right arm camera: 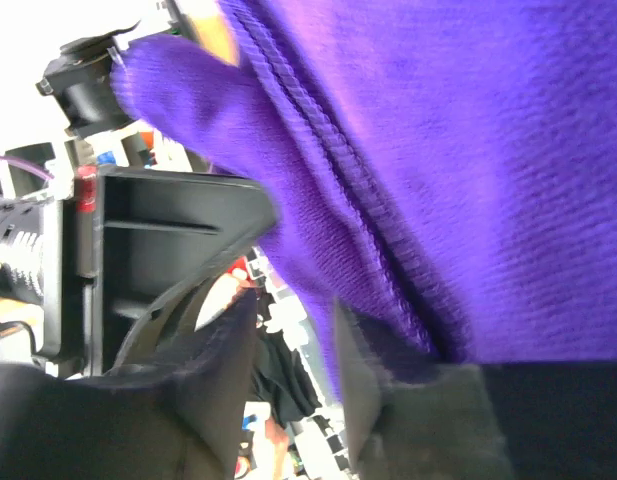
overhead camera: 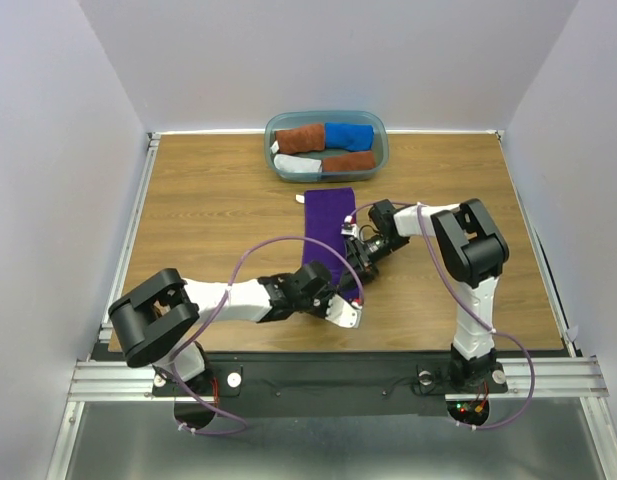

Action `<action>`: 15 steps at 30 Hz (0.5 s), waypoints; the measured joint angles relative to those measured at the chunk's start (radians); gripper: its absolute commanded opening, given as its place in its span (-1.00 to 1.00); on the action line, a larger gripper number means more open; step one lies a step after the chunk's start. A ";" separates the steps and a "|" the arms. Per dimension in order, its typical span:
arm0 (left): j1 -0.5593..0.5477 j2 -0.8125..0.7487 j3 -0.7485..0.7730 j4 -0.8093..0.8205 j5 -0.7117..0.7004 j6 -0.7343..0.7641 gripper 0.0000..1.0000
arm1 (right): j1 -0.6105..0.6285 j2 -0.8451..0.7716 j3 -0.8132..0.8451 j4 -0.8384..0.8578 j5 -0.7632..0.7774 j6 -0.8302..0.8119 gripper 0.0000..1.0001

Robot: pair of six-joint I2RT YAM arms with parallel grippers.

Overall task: Roll the towels
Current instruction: Roll the towel

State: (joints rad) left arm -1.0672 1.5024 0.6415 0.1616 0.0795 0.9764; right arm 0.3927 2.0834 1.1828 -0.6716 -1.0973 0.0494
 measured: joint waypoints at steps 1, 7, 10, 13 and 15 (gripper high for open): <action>0.013 0.001 0.027 -0.047 0.037 -0.011 -0.60 | -0.005 -0.007 0.000 -0.003 -0.006 -0.001 0.11; 0.076 0.046 0.183 -0.290 0.283 -0.066 -0.65 | -0.070 -0.174 0.001 -0.006 0.065 -0.030 0.43; 0.112 0.118 0.270 -0.409 0.406 -0.077 -0.67 | -0.134 -0.264 0.001 -0.001 0.108 -0.053 0.53; 0.171 0.191 0.353 -0.503 0.518 -0.084 -0.67 | -0.224 -0.385 -0.001 0.002 0.152 -0.086 0.60; 0.214 0.241 0.410 -0.563 0.600 -0.093 -0.67 | -0.276 -0.494 -0.019 0.003 0.195 -0.121 0.64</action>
State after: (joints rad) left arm -0.8532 1.7432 1.0519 -0.4015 0.6800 0.8837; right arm 0.1169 1.5890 1.1633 -0.6689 -0.9028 -0.0715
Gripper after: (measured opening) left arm 0.250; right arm 0.798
